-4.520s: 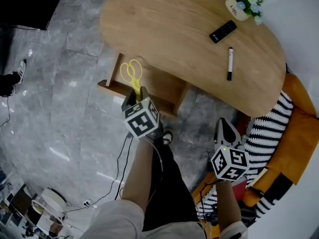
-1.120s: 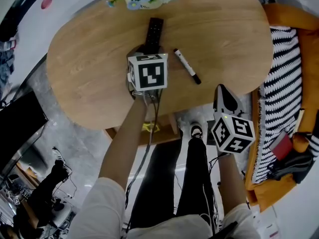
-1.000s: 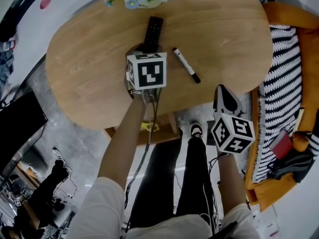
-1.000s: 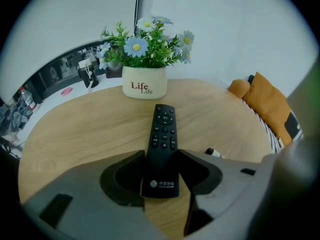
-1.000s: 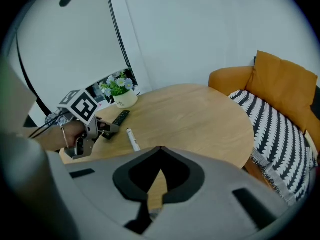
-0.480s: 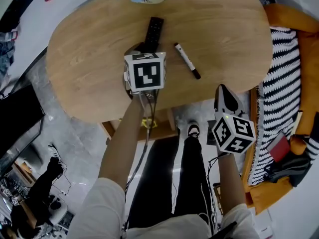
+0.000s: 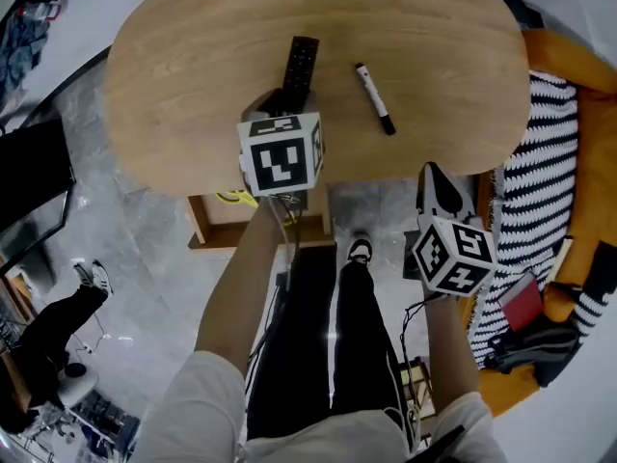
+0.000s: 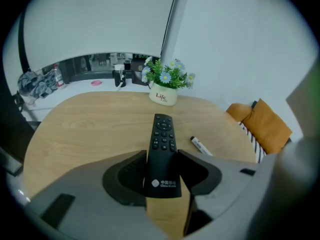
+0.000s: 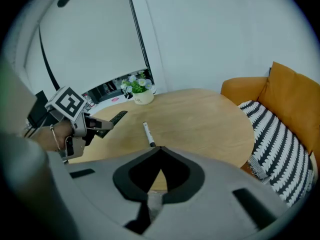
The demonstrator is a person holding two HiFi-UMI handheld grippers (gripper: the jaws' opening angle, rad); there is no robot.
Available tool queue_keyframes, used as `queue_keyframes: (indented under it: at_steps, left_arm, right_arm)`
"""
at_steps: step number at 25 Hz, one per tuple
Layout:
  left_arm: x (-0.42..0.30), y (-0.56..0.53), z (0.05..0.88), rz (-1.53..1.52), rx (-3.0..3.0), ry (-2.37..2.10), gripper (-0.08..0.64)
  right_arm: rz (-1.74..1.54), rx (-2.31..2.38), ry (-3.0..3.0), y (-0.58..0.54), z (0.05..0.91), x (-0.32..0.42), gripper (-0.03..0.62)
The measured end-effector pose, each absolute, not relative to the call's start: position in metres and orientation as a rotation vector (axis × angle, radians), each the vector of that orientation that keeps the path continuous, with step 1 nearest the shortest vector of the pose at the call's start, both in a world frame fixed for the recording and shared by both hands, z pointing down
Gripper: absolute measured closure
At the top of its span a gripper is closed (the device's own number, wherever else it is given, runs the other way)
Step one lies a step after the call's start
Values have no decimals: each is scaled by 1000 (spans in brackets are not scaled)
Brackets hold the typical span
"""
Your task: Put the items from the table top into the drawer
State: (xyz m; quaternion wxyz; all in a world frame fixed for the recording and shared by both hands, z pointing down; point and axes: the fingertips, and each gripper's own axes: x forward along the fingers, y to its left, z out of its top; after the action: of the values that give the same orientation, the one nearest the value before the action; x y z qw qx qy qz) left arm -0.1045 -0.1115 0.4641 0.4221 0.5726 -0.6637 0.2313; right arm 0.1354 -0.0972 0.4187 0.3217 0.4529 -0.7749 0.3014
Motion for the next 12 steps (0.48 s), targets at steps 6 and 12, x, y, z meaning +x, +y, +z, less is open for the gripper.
queue_keyframes:
  at_steps: [6,12]
  left_arm:
    - [-102,-44,445,491,1347,-1729,370]
    - [-91,43,443,400,1207,-1791,368]
  right_arm:
    - [736,1088,-2098,-67,402,129,600]
    - [637,933,-2161,-29,390,124,600]
